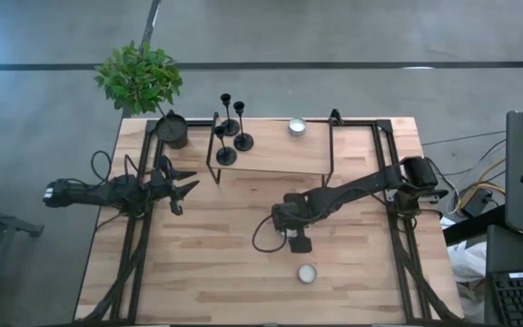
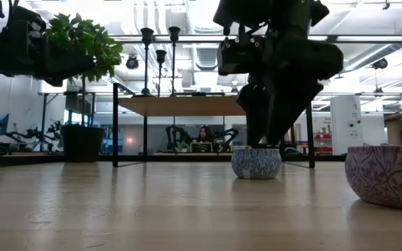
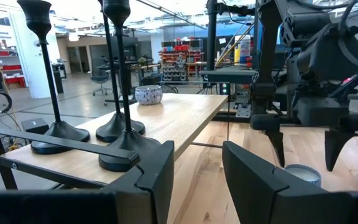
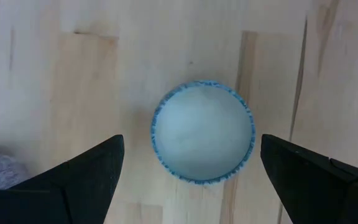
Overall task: Pick & Place candle stick holders
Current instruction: Put the blue patterned scented candle on the shelf
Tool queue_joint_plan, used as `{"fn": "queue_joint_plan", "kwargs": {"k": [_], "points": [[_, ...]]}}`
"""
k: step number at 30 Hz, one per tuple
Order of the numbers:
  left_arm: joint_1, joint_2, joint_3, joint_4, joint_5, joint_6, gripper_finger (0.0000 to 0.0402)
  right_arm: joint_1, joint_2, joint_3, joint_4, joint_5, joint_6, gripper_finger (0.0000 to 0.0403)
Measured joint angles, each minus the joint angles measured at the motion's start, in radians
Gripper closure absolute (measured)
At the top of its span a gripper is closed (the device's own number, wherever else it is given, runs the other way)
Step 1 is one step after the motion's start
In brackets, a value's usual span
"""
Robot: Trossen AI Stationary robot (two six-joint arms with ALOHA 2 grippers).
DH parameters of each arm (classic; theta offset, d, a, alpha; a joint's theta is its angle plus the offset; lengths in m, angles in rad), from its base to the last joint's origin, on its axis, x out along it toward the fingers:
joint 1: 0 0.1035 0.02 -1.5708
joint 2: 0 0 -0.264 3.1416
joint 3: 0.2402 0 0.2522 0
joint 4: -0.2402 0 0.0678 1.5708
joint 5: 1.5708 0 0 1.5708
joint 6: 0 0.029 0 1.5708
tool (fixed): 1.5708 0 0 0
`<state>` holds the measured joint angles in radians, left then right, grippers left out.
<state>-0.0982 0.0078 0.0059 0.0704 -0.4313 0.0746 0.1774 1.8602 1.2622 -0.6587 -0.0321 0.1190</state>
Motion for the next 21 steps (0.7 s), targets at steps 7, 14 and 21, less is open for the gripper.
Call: {"fn": "queue_joint_plan", "kwargs": {"k": [7, 14, 21], "points": [[0.000, 0.000, 0.000, 0.000, 0.000, 0.000, 0.0259, -0.002, 0.002, -0.030, 0.060, 0.001, 0.010, 0.0035], [0.000, 0.000, 0.000, 0.000, 0.000, 0.000, 0.0259, -0.007, 0.002, -0.043, 0.069, 0.001, 0.006, 0.0035], [0.000, 0.000, 0.000, 0.000, 0.000, 0.000, 0.0259, -0.008, 0.002, -0.061, 0.094, -0.002, -0.014, 0.0035]]}}
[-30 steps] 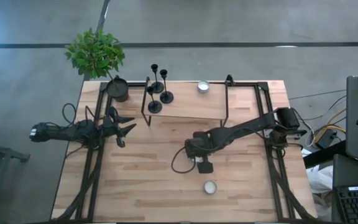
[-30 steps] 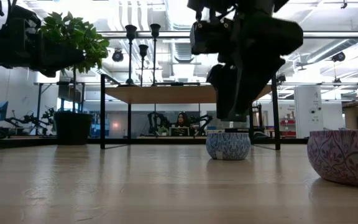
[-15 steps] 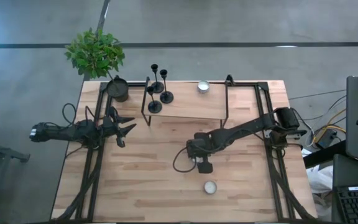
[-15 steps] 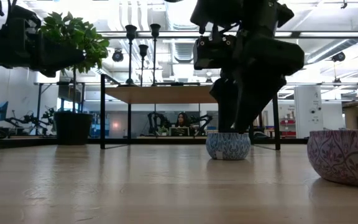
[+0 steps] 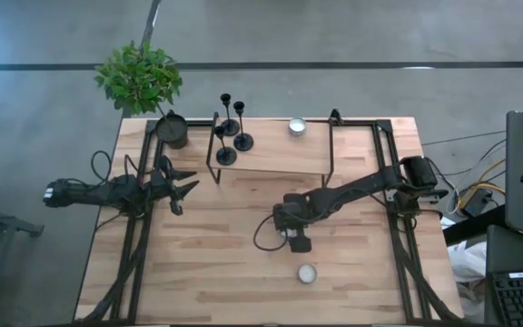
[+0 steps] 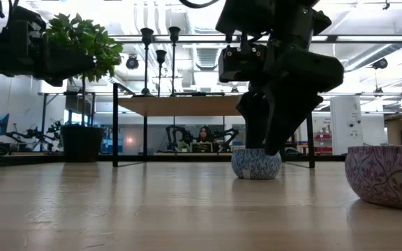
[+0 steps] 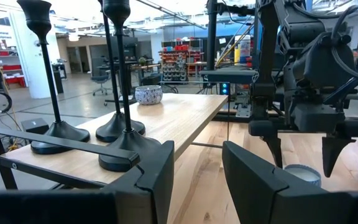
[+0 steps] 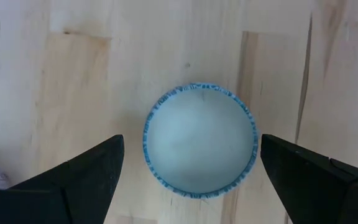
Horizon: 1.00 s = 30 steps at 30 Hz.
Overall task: Pick & Place candle stick holders
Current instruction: Put the blue patterned scented candle on the shelf
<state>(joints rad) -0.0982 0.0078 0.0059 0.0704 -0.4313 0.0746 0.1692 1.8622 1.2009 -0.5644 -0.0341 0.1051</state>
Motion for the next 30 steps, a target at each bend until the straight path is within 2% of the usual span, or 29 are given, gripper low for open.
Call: {"fn": "queue_joint_plan", "kwargs": {"k": [16, 20, 26, 30], "points": [[0.000, 0.000, 0.000, 0.000, 0.000, 0.000, 0.0259, -0.010, 0.004, -0.036, 0.054, 0.007, 0.020, 0.0035], [0.000, 0.000, 0.000, 0.000, 0.000, 0.000, 0.0259, -0.024, 0.055, 0.007, 0.036, 0.006, 0.008, 0.0035], [0.000, 0.001, 0.000, 0.000, 0.000, 0.000, 0.0259, -0.024, 0.179, 0.143, -0.109, -0.012, -0.010, 0.0035], [0.000, 0.004, 0.000, 0.000, 0.000, 0.000, 0.0259, -0.025, 0.214, 0.195, -0.144, -0.014, -0.022, 0.0035]]}}
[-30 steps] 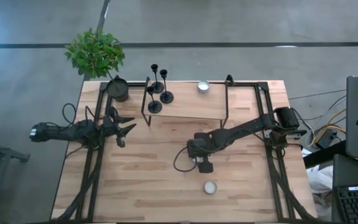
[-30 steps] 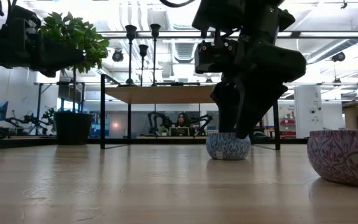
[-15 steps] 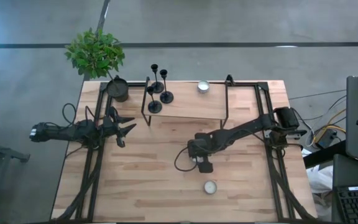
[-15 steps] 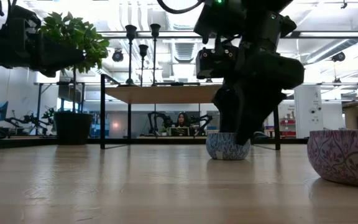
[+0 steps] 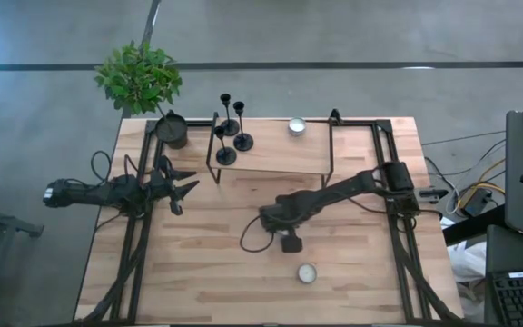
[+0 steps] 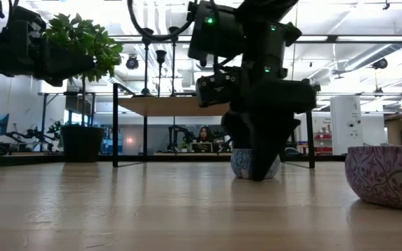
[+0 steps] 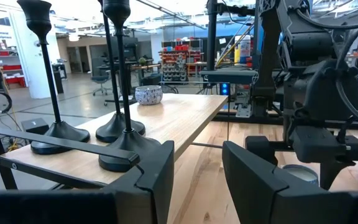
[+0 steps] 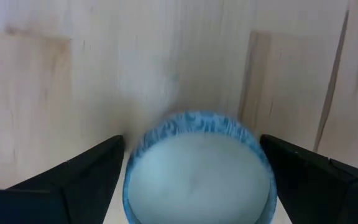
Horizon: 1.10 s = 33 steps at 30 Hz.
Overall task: Pick & Place candle stick holders
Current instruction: Put the blue patterned scented candle on the shelf
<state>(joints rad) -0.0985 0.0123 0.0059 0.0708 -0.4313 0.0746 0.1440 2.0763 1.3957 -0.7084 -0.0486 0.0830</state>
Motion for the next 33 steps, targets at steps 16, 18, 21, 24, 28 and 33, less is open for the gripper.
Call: {"fn": "queue_joint_plan", "kwargs": {"k": [16, 18, 21, 24, 28, 33], "points": [[0.000, 0.003, 0.000, 0.000, 0.000, 0.000, 0.0259, 0.000, 0.005, 0.005, 0.007, 0.007, 0.018, 0.0035], [0.000, 0.003, 0.000, 0.000, 0.000, 0.000, 0.0259, 0.000, 0.005, 0.005, 0.006, 0.008, 0.037, 0.0035], [0.000, 0.003, 0.000, 0.000, 0.000, 0.000, 0.0259, 0.000, 0.005, 0.004, 0.006, 0.008, 0.049, 0.0035], [0.000, 0.003, 0.000, 0.000, 0.000, 0.000, 0.0259, 0.000, 0.006, 0.004, 0.006, 0.009, 0.063, 0.0035], [0.000, 0.003, 0.000, 0.000, 0.000, 0.000, 0.0259, 0.000, 0.006, 0.004, 0.007, 0.010, 0.098, 0.0035], [0.000, 0.003, 0.000, 0.000, 0.000, 0.000, 0.0259, 0.000, 0.006, 0.003, 0.005, 0.010, 0.108, 0.0035]]}}
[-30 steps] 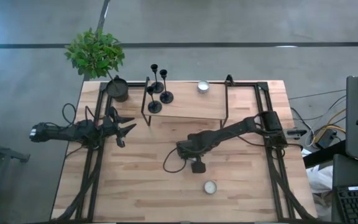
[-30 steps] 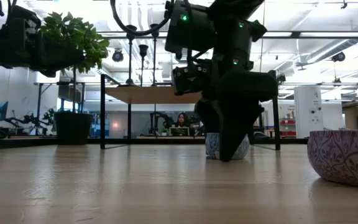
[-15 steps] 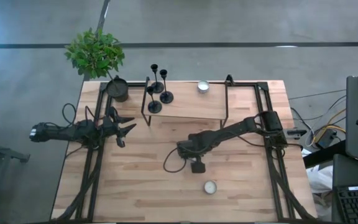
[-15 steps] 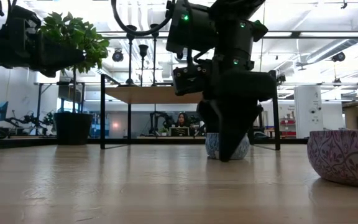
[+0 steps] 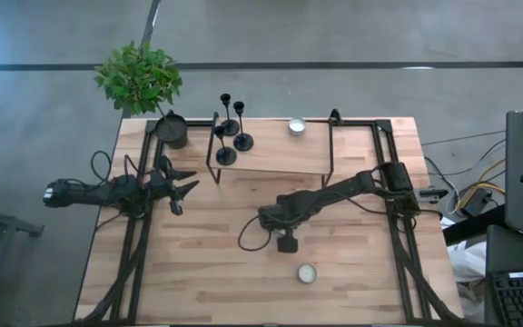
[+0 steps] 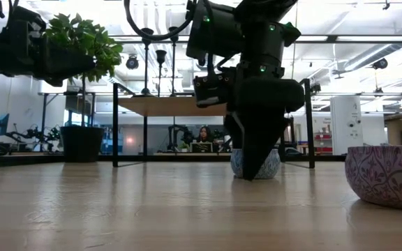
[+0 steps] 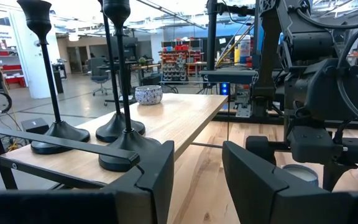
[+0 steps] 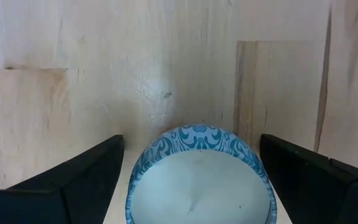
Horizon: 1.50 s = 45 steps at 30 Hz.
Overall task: Pick & Place candle stick holders
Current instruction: Put the blue patterned scented candle on the shelf
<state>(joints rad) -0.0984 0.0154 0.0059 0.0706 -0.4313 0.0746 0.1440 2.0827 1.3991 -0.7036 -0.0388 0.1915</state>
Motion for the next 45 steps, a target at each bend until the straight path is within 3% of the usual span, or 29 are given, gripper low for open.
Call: {"fn": "queue_joint_plan", "kwargs": {"k": [15, 27, 45], "points": [[0.000, 0.000, 0.000, 0.000, 0.000, 0.000, 0.0259, 0.002, -0.001, -0.008, -0.005, 0.001, 0.082, 0.0037], [0.000, 0.000, 0.000, 0.000, 0.000, 0.000, 0.0259, 0.002, -0.001, -0.009, -0.007, 0.002, 0.082, 0.0117], [0.000, 0.000, 0.000, 0.000, 0.000, 0.000, 0.0259, 0.000, -0.029, -0.012, -0.033, 0.004, 0.073, 0.0113]]}}
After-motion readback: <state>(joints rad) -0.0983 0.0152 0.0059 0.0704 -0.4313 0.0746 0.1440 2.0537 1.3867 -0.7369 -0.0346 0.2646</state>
